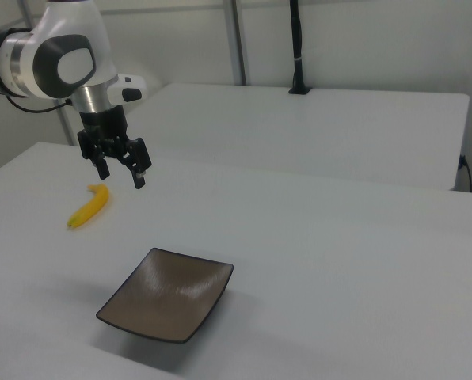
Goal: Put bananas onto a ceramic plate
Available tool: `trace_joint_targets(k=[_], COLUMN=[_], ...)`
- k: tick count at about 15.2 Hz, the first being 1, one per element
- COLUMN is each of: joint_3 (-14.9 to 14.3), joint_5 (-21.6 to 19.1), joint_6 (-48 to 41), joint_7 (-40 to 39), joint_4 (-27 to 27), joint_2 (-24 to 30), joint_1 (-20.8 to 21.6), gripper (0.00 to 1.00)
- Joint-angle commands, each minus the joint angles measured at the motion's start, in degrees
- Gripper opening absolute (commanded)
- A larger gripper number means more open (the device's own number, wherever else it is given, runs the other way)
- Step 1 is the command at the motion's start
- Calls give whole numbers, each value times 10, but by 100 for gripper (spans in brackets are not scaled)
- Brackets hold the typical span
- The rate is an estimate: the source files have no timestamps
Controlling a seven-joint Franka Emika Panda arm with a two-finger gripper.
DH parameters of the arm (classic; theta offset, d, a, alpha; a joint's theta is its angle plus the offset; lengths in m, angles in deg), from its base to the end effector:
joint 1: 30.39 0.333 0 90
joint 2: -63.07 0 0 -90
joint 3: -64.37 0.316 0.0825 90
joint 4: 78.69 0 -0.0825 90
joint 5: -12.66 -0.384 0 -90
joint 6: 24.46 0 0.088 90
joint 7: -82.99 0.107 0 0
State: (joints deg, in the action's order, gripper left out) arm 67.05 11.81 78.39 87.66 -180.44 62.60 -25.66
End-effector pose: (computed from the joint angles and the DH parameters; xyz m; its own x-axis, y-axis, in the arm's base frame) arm 0.5621 0.0743 0.5417 0.9990 0.0445 0.0097 0.0447 -0.9989 -0.0157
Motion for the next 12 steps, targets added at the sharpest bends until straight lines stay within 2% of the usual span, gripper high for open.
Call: trace_joint_targets(k=[1, 12], joint_3=[-1, 3], joint_5=[8, 8], joint_6=[-12, -8], joint_7=[-9, -2], joint_4=[-3, -3], joint_2=[6, 6], joint_1=[2, -2], gripper=[100, 100])
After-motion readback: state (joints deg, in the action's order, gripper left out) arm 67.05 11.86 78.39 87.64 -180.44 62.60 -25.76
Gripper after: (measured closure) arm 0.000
